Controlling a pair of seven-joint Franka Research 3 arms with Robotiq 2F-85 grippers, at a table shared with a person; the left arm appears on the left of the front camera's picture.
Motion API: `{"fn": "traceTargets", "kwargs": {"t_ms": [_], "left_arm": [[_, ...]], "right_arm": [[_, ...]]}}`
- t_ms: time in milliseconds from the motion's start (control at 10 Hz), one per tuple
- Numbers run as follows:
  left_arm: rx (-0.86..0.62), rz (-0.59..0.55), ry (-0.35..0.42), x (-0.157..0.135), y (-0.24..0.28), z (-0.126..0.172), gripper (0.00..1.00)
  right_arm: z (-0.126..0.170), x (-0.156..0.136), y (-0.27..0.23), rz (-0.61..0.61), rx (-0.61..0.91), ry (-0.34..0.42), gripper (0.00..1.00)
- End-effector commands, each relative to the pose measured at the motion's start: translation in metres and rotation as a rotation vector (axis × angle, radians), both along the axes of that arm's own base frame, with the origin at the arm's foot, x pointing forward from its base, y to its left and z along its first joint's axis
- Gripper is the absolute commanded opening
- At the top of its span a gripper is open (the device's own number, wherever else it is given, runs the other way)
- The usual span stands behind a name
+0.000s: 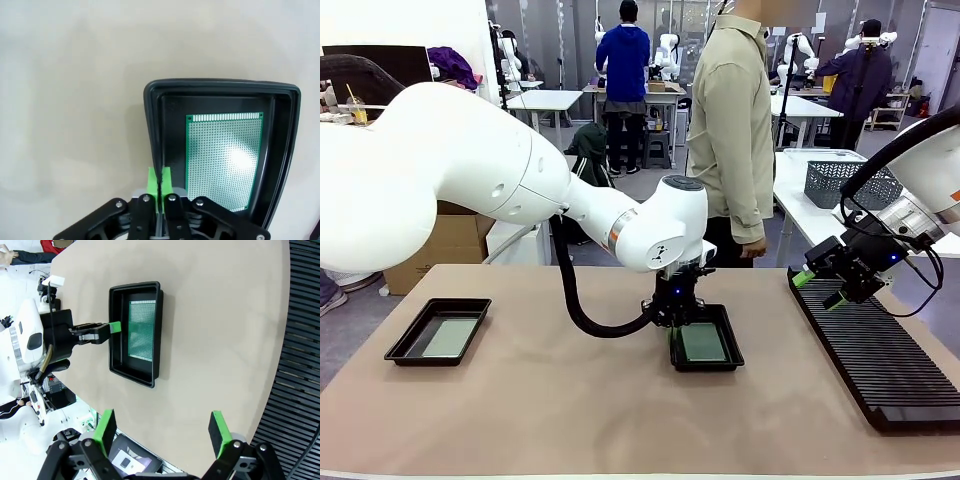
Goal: Inspect and transfer BCBs to ESD trays.
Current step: Pick up the ESD tray and place it on the left side of the table.
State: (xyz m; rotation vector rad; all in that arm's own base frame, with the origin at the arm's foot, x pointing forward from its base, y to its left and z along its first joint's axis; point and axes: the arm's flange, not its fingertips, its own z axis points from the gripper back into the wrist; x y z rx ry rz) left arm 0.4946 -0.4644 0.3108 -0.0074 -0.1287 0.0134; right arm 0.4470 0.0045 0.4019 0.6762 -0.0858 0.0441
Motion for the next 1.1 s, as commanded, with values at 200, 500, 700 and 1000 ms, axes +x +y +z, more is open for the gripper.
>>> {"fn": "traceTargets", "kwargs": {"t_ms": [200,500,700,1000], "left_arm": [[-0.001,-0.004,-0.001,-0.0009,-0.0012,0.0004,0.00],[-0.001,-0.004,-0.001,-0.0009,-0.0012,0.0004,0.00],[-0.001,-0.004,-0.001,-0.0009,-0.0012,0.0004,0.00],[-0.001,-0.004,-0.001,-0.0009,-0.0012,0.0004,0.00]], "right_arm": [[0.0000,0.0007,0.0010,-0.013,-0.006,-0.006,0.98],[0.0000,0.0007,0.0010,-0.013,-0.006,-0.006,0.98],[0.0000,0.0007,0.0010,-0.013,-0.006,-0.006,0.98],[0.0000,0.0007,0.0010,-0.013,-0.006,-0.006,0.98]]}}
